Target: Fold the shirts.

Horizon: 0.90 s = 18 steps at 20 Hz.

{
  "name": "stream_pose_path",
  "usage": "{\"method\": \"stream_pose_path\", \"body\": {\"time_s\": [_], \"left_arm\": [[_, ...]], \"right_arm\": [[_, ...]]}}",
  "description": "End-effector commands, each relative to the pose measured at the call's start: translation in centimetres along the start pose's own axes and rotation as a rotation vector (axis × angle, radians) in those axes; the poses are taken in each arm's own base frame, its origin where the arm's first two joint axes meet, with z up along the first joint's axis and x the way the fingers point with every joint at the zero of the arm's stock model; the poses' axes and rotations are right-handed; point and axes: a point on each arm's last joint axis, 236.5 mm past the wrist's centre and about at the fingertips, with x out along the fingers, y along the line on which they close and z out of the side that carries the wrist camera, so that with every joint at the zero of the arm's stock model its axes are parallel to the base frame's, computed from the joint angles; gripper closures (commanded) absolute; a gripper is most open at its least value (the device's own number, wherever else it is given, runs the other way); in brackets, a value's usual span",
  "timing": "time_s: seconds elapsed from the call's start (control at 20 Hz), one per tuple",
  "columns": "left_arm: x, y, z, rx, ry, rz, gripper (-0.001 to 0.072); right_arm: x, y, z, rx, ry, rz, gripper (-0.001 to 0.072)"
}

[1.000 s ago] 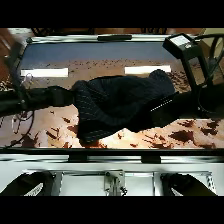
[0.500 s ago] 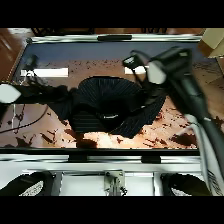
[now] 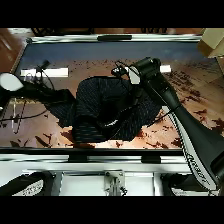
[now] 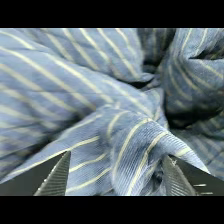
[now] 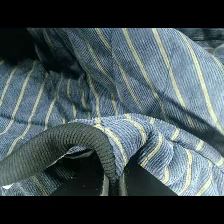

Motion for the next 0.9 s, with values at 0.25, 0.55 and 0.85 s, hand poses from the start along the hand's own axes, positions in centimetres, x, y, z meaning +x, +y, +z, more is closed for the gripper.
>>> {"method": "stream_pose_path", "body": {"time_s": [0.25,0.55,0.85], "left_arm": [[-18.5,14.4,-2.2,0.151,-0.105,0.692,0.0028],[-15.4,26.3,-6.9,-0.137,-0.1,0.787,0.0152],[-11.1,31.1,-9.3,-0.147,-0.025,0.784,0.0055]], "right_arm": [[0.3,0.3,0.1,0.004,0.004,0.011,0.061],[0.2,0.3,-0.8,0.021,0.041,0.011,0.061],[0.2,0.3,-1.1,0.022,0.055,0.011,0.061]]}}
